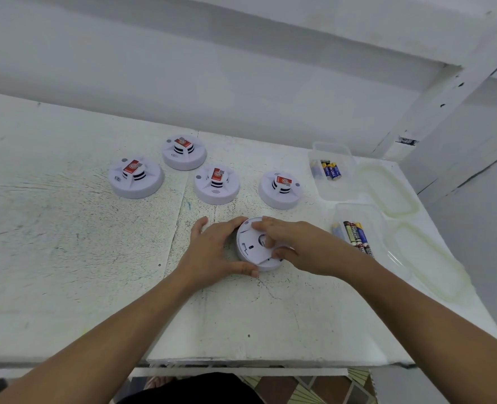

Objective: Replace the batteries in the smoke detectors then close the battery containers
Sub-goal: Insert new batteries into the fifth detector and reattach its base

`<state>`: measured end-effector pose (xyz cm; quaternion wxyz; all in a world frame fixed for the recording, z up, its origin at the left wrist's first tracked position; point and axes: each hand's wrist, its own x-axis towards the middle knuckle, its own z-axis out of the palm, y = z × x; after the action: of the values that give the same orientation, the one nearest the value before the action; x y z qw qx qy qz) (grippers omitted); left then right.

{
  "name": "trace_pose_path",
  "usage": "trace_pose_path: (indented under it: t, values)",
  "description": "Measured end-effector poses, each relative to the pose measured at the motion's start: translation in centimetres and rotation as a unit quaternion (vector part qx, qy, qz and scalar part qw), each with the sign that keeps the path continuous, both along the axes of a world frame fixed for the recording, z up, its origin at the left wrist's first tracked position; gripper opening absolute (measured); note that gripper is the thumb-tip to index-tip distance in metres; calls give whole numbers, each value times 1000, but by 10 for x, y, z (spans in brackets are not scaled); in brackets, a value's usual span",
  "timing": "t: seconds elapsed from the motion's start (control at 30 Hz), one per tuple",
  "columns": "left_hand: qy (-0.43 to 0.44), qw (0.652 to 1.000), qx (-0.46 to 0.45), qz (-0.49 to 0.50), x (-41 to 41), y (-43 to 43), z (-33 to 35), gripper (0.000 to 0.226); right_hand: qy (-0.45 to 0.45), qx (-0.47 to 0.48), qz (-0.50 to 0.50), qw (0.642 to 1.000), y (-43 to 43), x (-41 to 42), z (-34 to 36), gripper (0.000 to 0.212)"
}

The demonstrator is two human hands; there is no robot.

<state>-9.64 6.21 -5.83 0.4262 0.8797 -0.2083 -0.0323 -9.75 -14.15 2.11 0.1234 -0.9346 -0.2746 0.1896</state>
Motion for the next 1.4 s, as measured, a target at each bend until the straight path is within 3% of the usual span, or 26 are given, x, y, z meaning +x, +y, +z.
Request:
trace_pose_path:
  t: [0.23,0.5,0.63,0.83,1.13,1.27,1.4]
  values:
    - [2,1000,1,3,0,-1,2,106,-11,3,5,1000,-2,2,-5,13]
    - [5,1000,8,8,1,-1,1,108,16,17,-14,1000,-3,7,-9,34]
    - [7,1000,7,5,2,-1,-1,108,24,68,-13,997,-5,2,-12,47]
    - [9,1000,1,13,1,-2,0,107,13,122,-20,992,-3,-2,-22,38]
    - [7,997,80,23,2,-10,3,112,-56,28,56,997,-2,6,-10,38]
    - [40,998,45,32,4,-11,6,101,-80,-65,106,989,5,20,8,41]
    - [77,997,0,13,5,-10,10,88,-110,-113,122,980,10,28,13,58]
